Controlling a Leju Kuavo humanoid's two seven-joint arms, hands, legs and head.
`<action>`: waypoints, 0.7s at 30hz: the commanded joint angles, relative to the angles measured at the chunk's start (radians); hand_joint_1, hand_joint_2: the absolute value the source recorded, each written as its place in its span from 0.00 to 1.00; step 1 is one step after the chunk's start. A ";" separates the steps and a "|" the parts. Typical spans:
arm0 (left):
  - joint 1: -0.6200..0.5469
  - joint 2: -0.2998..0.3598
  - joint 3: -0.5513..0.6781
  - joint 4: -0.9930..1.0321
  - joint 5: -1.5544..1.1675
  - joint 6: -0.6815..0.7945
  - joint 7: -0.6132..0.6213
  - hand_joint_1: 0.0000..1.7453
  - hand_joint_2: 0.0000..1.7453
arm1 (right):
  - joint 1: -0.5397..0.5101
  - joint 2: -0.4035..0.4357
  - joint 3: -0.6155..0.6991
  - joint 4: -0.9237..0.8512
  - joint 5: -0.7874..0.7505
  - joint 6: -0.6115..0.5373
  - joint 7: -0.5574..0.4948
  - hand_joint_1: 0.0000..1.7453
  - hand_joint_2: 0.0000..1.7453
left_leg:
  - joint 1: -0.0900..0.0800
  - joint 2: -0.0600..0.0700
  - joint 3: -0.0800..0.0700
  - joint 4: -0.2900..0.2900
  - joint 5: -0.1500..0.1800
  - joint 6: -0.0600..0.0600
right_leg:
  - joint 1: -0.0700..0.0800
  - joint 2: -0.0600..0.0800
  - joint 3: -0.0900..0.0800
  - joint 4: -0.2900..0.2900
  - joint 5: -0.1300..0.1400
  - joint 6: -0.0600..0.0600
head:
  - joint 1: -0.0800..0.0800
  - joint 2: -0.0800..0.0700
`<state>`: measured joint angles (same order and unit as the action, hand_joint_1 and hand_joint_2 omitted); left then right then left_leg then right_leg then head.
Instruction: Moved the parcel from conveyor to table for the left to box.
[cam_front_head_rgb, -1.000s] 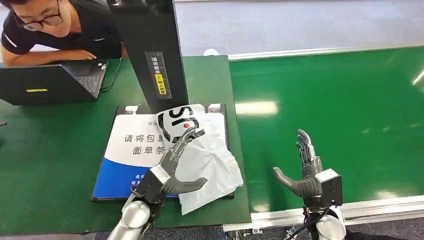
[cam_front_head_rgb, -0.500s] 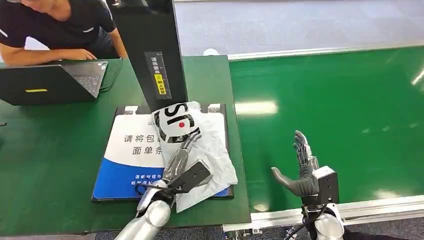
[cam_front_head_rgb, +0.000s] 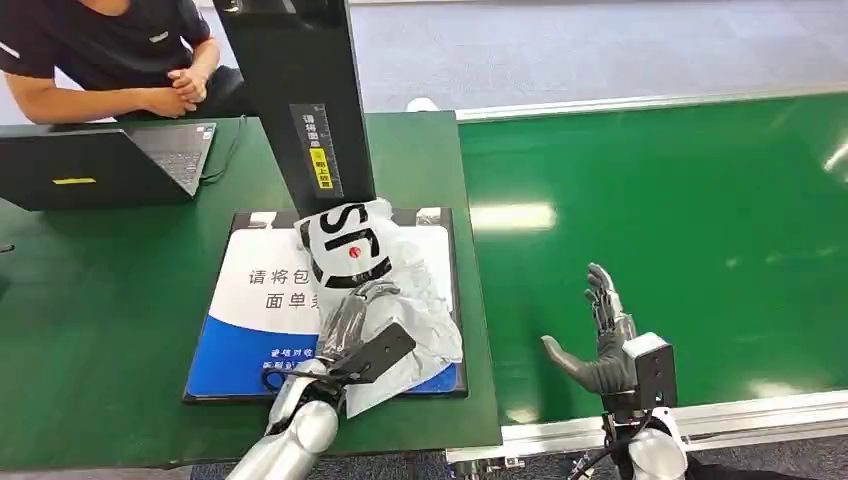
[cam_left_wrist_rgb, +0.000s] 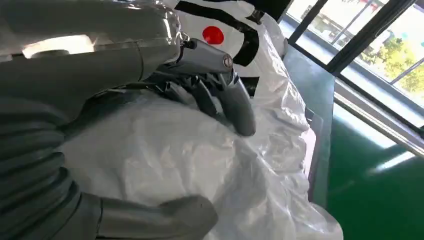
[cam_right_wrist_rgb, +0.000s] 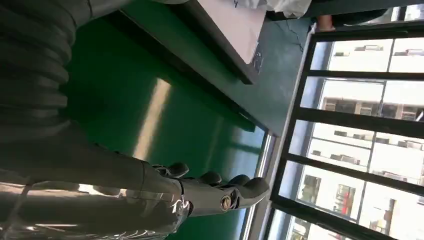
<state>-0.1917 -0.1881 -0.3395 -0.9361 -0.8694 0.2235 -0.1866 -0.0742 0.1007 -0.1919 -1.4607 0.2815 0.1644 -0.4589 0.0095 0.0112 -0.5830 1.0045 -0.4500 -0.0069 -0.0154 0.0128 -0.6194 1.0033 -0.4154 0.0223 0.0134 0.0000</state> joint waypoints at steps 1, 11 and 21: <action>0.007 0.014 0.038 0.051 -0.002 0.003 -0.014 1.00 1.00 | 0.002 0.025 -0.019 0.031 -0.004 0.003 0.004 0.00 1.00 | 0.000 0.000 0.003 -0.002 -0.001 0.000 | 0.000 0.000 0.003 -0.001 0.000 -0.001 | 0.000 0.000; 0.014 0.028 0.081 0.050 -0.003 0.050 -0.010 1.00 1.00 | 0.007 0.019 -0.018 0.035 -0.006 0.004 0.004 0.00 1.00 | 0.000 0.000 0.002 -0.001 -0.001 0.000 | 0.000 0.000 0.002 -0.001 0.000 -0.001 | 0.000 0.000; 0.049 0.062 0.233 0.004 -0.056 0.159 0.037 1.00 1.00 | 0.037 0.024 -0.033 0.006 -0.015 0.000 0.004 0.00 1.00 | 0.000 0.001 0.004 -0.002 -0.001 0.000 | 0.000 0.001 0.002 -0.001 0.000 -0.002 | 0.000 0.000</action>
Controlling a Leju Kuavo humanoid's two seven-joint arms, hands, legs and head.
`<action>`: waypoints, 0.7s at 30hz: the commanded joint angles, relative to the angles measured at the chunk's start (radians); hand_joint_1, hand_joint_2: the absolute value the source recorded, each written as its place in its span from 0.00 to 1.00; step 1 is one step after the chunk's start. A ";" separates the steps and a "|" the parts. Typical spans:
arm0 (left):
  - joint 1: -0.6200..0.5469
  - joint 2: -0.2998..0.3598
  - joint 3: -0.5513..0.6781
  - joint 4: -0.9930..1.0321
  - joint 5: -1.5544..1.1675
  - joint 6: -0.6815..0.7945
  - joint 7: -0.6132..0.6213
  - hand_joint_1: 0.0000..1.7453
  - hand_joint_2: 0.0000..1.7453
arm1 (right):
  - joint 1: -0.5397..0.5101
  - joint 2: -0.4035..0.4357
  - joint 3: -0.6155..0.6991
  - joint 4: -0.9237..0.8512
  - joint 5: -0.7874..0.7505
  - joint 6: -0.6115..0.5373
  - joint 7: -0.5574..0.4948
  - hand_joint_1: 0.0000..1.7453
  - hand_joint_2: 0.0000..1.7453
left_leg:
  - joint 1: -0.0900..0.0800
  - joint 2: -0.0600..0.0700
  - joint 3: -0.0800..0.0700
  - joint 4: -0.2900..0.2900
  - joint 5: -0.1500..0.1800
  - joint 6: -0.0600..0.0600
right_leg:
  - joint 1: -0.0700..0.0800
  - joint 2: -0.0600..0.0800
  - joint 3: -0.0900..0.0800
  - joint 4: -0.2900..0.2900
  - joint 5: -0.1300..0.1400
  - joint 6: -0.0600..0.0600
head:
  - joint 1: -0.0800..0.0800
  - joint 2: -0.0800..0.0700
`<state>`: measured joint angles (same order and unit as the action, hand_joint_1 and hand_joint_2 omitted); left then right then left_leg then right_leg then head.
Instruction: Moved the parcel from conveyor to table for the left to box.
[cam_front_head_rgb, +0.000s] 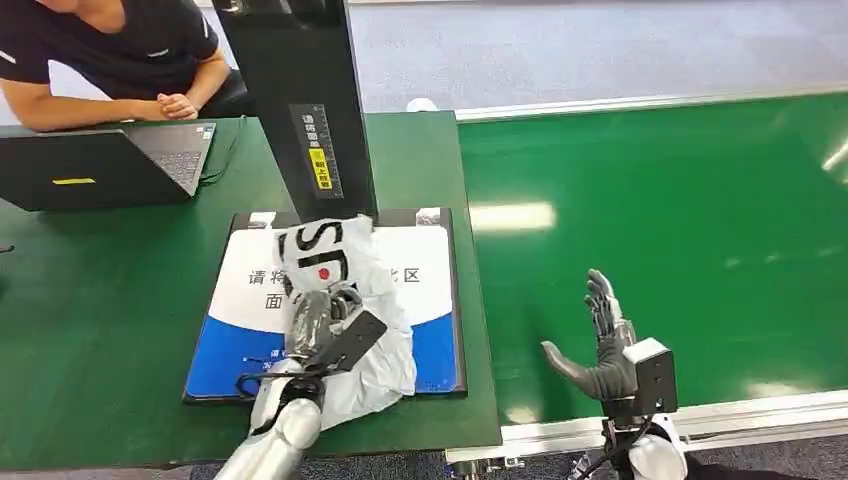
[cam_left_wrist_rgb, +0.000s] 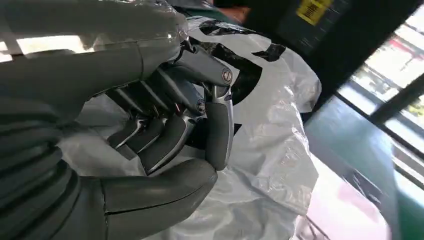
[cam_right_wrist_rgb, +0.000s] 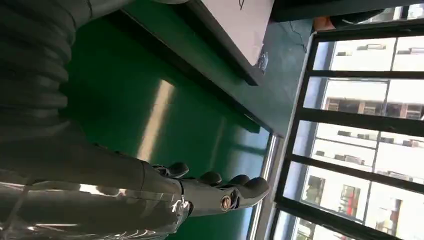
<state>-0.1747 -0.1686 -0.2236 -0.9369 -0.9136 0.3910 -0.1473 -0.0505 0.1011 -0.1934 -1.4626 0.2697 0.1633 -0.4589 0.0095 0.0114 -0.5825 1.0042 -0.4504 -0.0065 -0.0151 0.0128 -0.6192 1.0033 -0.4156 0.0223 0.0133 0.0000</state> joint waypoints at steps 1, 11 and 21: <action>0.032 0.039 0.116 0.005 -0.014 -0.008 -0.002 1.00 1.00 | 0.013 0.023 -0.031 0.008 -0.003 0.001 0.004 0.00 1.00 | 0.000 0.001 0.003 -0.002 0.000 0.000 | 0.000 0.001 0.002 -0.001 0.000 -0.002 | 0.000 0.000; 0.032 0.039 0.116 0.005 -0.014 -0.008 -0.002 1.00 1.00 | 0.013 0.023 -0.031 0.008 -0.003 0.001 0.004 0.00 1.00 | 0.000 0.001 0.002 -0.001 0.000 0.000 | -0.001 0.000 0.002 -0.001 0.000 -0.001 | 0.000 0.000; 0.072 0.049 0.241 -0.059 0.001 0.095 -0.005 1.00 1.00 | 0.041 0.029 -0.042 -0.002 -0.014 0.001 0.000 0.00 1.00 | 0.000 0.002 0.004 -0.002 -0.001 0.000 | 0.000 0.001 0.003 -0.001 0.000 -0.002 | 0.000 0.000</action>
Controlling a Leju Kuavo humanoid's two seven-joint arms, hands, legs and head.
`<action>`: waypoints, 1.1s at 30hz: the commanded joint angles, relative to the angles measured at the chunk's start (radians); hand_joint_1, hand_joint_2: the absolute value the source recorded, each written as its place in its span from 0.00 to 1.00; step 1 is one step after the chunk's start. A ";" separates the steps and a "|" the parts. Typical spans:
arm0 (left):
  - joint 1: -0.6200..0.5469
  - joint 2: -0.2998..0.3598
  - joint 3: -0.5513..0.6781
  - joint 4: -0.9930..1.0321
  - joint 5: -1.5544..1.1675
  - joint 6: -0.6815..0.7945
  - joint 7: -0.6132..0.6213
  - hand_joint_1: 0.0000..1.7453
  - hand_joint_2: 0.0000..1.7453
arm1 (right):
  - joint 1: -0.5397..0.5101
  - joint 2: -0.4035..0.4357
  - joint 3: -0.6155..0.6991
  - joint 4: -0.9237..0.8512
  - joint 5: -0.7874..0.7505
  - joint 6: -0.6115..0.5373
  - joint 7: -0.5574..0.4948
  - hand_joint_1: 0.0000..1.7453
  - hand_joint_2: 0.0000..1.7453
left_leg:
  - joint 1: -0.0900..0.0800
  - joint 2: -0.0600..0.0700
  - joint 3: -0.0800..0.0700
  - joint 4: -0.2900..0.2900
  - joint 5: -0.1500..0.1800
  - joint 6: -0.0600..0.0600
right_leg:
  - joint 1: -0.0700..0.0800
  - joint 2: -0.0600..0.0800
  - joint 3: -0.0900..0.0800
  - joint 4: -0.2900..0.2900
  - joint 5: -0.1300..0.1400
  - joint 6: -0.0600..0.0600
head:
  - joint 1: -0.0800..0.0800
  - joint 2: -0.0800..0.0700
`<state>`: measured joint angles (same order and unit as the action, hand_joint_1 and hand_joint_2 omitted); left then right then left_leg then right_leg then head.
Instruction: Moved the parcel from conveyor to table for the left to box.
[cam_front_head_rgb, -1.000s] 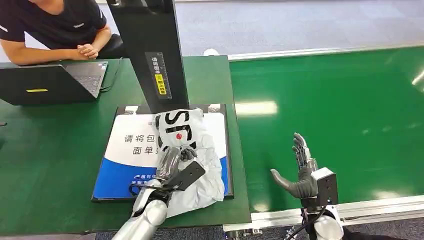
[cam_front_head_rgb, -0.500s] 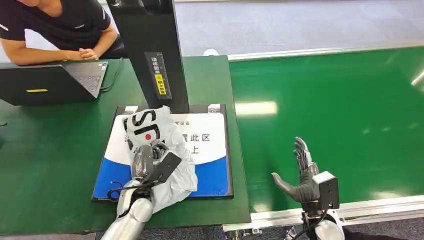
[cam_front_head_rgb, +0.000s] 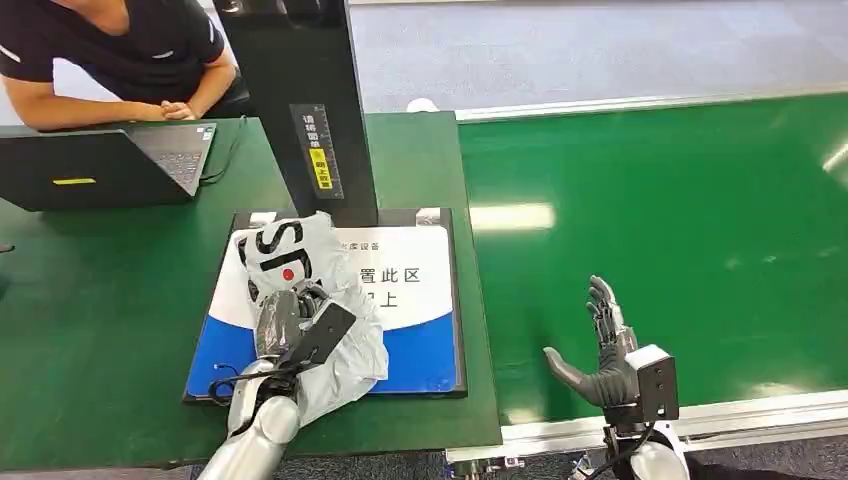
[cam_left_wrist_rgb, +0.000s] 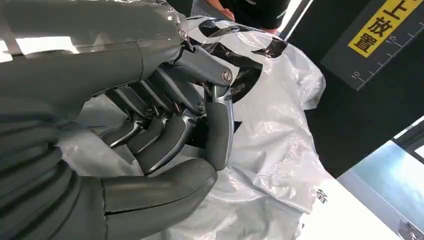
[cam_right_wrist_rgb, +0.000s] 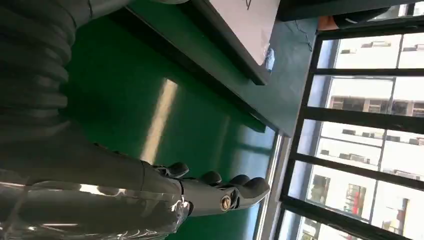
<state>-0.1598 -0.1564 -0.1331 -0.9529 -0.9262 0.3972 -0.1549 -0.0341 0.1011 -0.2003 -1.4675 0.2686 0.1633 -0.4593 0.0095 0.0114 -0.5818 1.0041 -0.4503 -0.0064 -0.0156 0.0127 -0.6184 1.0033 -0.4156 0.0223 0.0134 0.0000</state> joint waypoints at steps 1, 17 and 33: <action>0.063 0.035 0.173 -0.057 0.017 0.096 -0.011 1.00 1.00 | 0.025 0.029 -0.035 0.004 -0.014 0.001 0.000 0.00 1.00 | 0.000 0.002 0.003 -0.002 -0.001 0.000 | 0.000 0.002 0.002 -0.001 0.000 -0.002 | 0.000 0.000; 0.028 0.035 0.660 -0.119 -0.197 0.301 -0.007 0.76 1.00 | 0.039 0.029 -0.043 -0.007 -0.025 -0.014 -0.004 0.00 1.00 | 0.001 0.002 0.001 -0.001 -0.001 -0.001 | 0.001 0.002 -0.001 0.000 0.000 -0.002 | 0.000 0.000; -0.101 -0.167 1.182 -0.563 0.033 0.301 -0.543 0.00 1.00 | 0.058 0.046 -0.070 -0.036 -0.033 0.000 -0.005 0.00 1.00 | 0.001 -0.001 -0.001 0.001 -0.001 -0.001 | 0.002 -0.001 -0.001 0.000 -0.002 -0.002 | 0.000 0.000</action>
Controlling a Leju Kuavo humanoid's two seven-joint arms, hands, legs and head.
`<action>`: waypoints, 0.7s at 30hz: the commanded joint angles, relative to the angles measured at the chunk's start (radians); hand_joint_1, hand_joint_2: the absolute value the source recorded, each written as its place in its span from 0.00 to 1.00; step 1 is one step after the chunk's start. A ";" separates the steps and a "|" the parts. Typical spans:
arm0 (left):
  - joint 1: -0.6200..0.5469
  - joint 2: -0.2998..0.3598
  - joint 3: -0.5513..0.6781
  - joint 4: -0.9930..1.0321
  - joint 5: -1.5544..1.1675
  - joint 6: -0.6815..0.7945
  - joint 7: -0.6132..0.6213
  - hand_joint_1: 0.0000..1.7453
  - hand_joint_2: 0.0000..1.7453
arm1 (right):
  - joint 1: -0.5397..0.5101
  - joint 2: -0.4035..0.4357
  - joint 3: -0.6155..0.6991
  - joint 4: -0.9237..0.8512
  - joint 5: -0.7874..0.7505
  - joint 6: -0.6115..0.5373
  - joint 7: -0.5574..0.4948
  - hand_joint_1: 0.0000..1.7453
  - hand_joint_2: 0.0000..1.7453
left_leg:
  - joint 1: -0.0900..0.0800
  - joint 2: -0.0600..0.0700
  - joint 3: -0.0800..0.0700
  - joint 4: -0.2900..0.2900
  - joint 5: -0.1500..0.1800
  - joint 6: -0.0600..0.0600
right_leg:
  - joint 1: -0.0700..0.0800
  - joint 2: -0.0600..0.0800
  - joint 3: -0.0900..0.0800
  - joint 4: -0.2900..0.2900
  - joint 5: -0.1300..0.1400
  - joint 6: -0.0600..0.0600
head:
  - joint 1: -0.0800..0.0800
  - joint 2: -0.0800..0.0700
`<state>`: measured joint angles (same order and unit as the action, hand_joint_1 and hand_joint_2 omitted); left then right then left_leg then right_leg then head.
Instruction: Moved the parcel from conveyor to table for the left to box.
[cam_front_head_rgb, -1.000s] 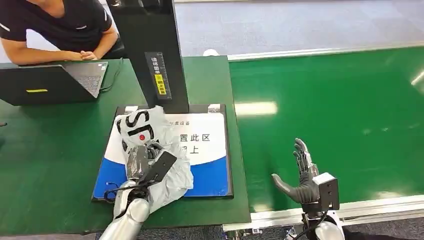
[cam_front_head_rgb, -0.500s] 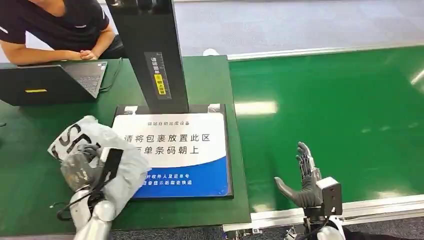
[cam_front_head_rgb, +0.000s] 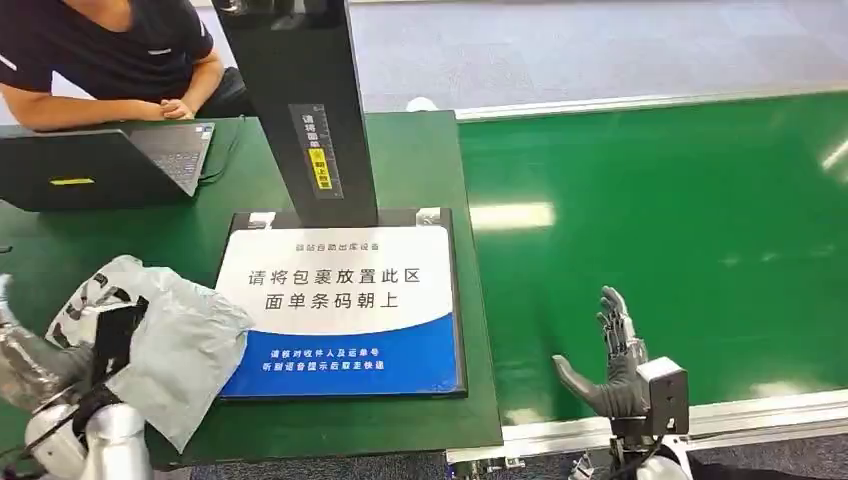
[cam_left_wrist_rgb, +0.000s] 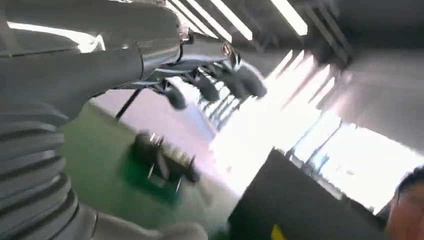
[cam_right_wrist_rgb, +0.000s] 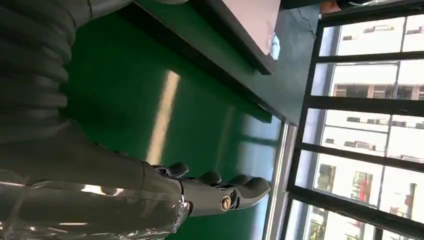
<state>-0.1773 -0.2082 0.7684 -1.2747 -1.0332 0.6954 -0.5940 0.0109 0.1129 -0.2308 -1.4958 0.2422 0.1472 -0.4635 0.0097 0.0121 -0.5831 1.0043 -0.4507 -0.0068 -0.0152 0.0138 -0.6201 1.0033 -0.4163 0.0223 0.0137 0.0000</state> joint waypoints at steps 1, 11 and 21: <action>-0.106 -0.111 0.324 -0.236 0.196 0.003 -0.104 0.00 0.00 | 0.014 0.033 -0.038 -0.008 -0.008 0.020 -0.003 0.00 1.00 | 0.001 -0.001 0.001 0.001 -0.001 0.000 | 0.001 -0.001 0.001 0.000 -0.001 -0.001 | 0.000 0.000; -0.129 -0.013 0.335 -0.183 0.225 0.003 -0.104 0.00 0.00 | 0.014 0.036 -0.039 -0.005 -0.009 0.026 -0.004 0.00 1.00 | 0.000 0.000 0.001 0.000 0.000 0.000 | 0.001 0.000 0.001 0.000 0.000 -0.001 | -0.001 0.000; 0.046 0.053 -0.212 -0.140 1.008 -0.671 0.053 0.00 1.00 | 0.030 0.033 -0.056 -0.003 -0.012 0.038 -0.012 0.00 1.00 | -0.001 -0.006 0.001 -0.001 0.001 0.000 | -0.001 -0.006 0.002 0.000 -0.001 -0.001 | -0.001 0.000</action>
<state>-0.2560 -0.2358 1.0211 -1.5167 -0.5504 0.6614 -0.6989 0.0266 0.1217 -0.2419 -1.5156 0.2346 0.1774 -0.4646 0.0095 0.0122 -0.5822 1.0044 -0.4508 -0.0069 -0.0156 0.0140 -0.6205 1.0031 -0.4165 0.0222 0.0130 0.0000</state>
